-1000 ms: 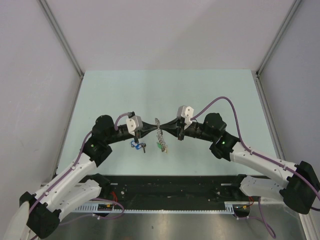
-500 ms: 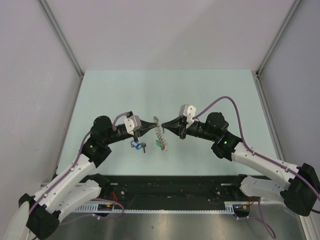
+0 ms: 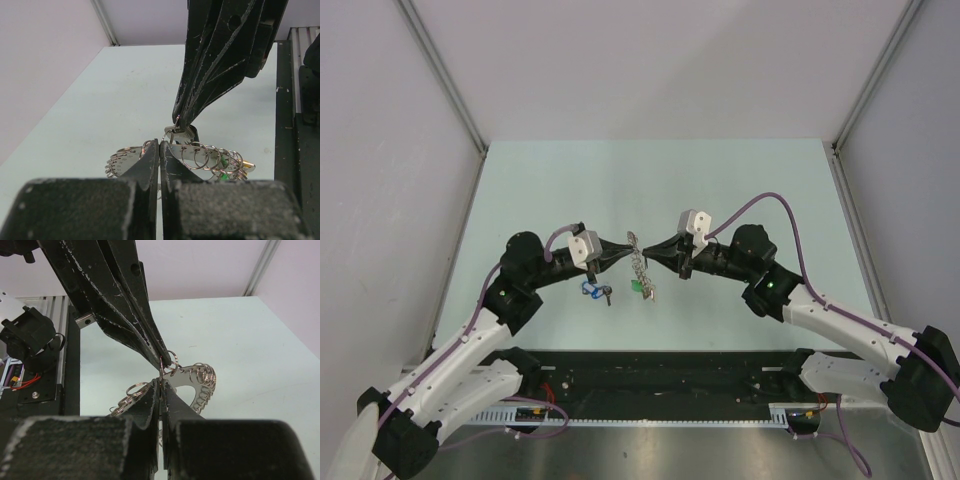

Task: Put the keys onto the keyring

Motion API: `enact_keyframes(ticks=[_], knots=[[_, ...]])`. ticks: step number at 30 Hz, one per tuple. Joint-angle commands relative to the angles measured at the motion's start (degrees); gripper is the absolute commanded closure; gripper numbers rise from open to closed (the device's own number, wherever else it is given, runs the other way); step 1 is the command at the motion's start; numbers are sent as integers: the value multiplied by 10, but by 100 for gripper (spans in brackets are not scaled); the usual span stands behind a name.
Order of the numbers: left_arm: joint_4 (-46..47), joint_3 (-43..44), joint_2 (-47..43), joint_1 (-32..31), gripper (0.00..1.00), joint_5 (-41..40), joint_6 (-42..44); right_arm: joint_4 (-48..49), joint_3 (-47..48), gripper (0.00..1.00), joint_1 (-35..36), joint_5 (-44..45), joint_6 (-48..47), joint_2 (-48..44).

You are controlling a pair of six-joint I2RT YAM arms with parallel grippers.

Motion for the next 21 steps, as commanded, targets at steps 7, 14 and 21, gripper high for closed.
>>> enact_keyframes(ticks=[7, 14, 21], knots=[[42, 1, -12, -3, 100, 11, -7, 24, 23, 100, -2, 0, 8, -3], [42, 2, -12, -3, 100, 16, -5, 28, 23, 100, 0, -1, 10, 0], [41, 2, -12, -3, 100, 24, -3, 30, 23, 100, 2, 2, 10, 1]])
